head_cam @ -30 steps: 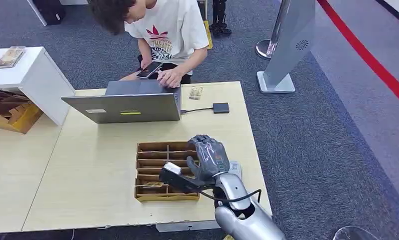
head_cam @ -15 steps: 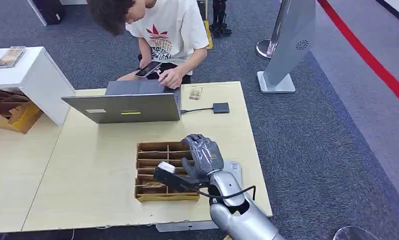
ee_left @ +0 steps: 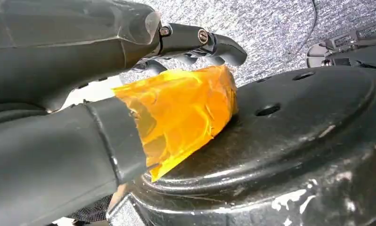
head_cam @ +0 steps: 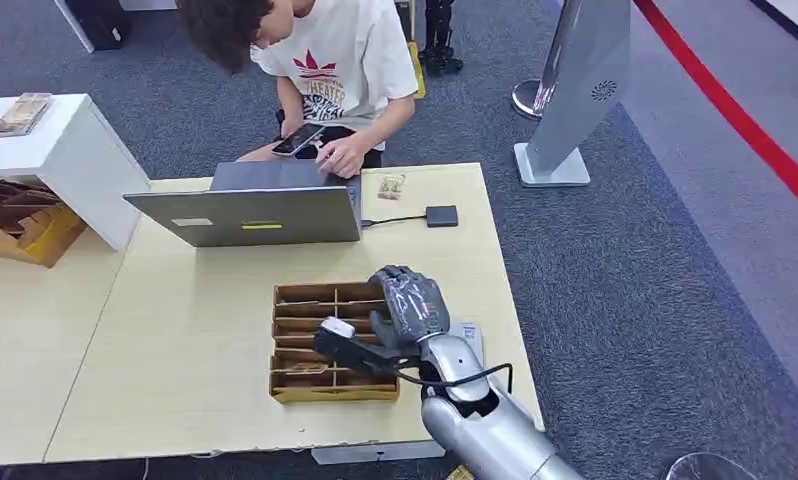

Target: Pass the card to the sensor for recognition and then transmit it.

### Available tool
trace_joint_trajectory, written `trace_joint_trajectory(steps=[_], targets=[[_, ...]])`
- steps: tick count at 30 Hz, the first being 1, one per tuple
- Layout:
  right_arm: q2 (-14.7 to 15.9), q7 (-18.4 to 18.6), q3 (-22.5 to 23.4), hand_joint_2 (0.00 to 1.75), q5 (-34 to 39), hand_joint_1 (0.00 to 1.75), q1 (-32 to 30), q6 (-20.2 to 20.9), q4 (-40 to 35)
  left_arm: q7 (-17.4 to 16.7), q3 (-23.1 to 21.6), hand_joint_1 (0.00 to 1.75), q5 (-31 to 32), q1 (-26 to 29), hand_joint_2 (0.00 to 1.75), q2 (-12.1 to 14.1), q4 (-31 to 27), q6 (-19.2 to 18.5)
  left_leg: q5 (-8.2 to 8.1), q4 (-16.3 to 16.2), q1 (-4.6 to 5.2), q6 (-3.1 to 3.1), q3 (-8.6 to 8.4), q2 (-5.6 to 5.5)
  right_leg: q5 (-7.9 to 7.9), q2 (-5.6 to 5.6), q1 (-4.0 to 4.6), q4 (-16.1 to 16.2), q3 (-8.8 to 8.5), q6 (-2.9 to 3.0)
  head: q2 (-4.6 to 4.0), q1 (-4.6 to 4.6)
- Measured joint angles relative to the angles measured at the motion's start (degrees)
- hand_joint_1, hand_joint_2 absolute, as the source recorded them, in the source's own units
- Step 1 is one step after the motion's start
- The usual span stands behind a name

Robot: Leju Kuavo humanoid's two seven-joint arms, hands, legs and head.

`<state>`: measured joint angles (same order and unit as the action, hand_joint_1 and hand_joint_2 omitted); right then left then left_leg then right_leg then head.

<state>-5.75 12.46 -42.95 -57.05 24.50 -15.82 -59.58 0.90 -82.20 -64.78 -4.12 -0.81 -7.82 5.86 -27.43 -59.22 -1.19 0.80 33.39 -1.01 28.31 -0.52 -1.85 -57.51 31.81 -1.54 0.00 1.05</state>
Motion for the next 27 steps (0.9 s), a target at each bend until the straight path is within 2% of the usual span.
trace_joint_trajectory(steps=[1,6,8,9,10,11,12,27], targets=[[0.0,-0.02,0.02,1.75,-0.07,0.91,0.19,0.0,0.37,0.0,0.0,0.0,0.0,0.0,0.0,0.0,0.0,0.0,0.0,0.0,0.0,0.0,0.0,0.0,0.0,0.0,0.0,0.0,-0.01,0.0,0.0,0.0],[0.0,0.07,0.31,1.75,-0.26,0.93,0.91,-0.09,1.55,-0.04,0.0,0.0,0.0,-0.01,0.0,0.0,0.0,-0.02,0.02,0.0,0.0,-0.02,-0.05,-0.01,0.0,0.01,0.0,0.0,-0.08,-0.01,0.0,0.0],[0.0,0.13,0.42,1.75,-0.29,1.2,1.2,-0.09,1.9,-0.04,0.0,0.0,0.0,-0.01,0.0,0.0,0.0,-0.02,0.02,0.0,0.0,-0.02,-0.07,-0.01,0.0,0.02,0.0,0.0,-0.1,-0.01,0.0,0.0],[0.0,0.13,0.42,1.75,-0.31,1.52,1.26,-0.09,1.99,-0.04,0.0,0.0,0.0,-0.02,0.0,0.0,0.0,-0.02,0.02,0.0,0.0,-0.02,-0.07,-0.01,0.0,0.02,0.0,0.0,-0.11,-0.01,0.0,0.0],[0.0,0.13,0.42,1.75,-0.31,1.55,1.34,-0.07,2.14,-0.04,0.0,0.0,0.0,-0.02,0.0,0.0,0.0,-0.02,0.02,0.0,0.0,-0.02,-0.08,-0.01,-0.01,0.02,0.0,0.0,-0.11,-0.01,0.0,0.0],[-0.02,0.13,0.44,1.75,-0.31,1.71,1.5,-0.07,2.25,-0.04,0.0,0.0,0.0,-0.02,0.0,0.0,0.0,-0.02,0.02,-0.01,0.0,-0.02,-0.09,-0.01,-0.01,0.01,-0.01,0.0,-0.12,-0.01,0.0,0.0],[-0.02,0.13,0.52,1.75,-0.31,1.75,1.66,-0.05,2.36,-0.04,0.0,0.0,0.0,-0.02,0.0,0.0,0.0,-0.02,0.02,-0.01,0.0,-0.02,-0.11,-0.01,-0.01,0.01,-0.01,0.0,-0.13,-0.01,0.0,0.0],[-0.39,0.31,1.9,1.75,-0.55,1.75,2.17,0.02,3.25,-0.04,0.0,0.0,0.0,-0.03,0.0,0.0,0.0,-0.02,0.02,0.0,0.0,-0.02,-0.17,0.0,0.0,0.01,0.0,0.0,-0.18,-0.01,0.0,0.0]])
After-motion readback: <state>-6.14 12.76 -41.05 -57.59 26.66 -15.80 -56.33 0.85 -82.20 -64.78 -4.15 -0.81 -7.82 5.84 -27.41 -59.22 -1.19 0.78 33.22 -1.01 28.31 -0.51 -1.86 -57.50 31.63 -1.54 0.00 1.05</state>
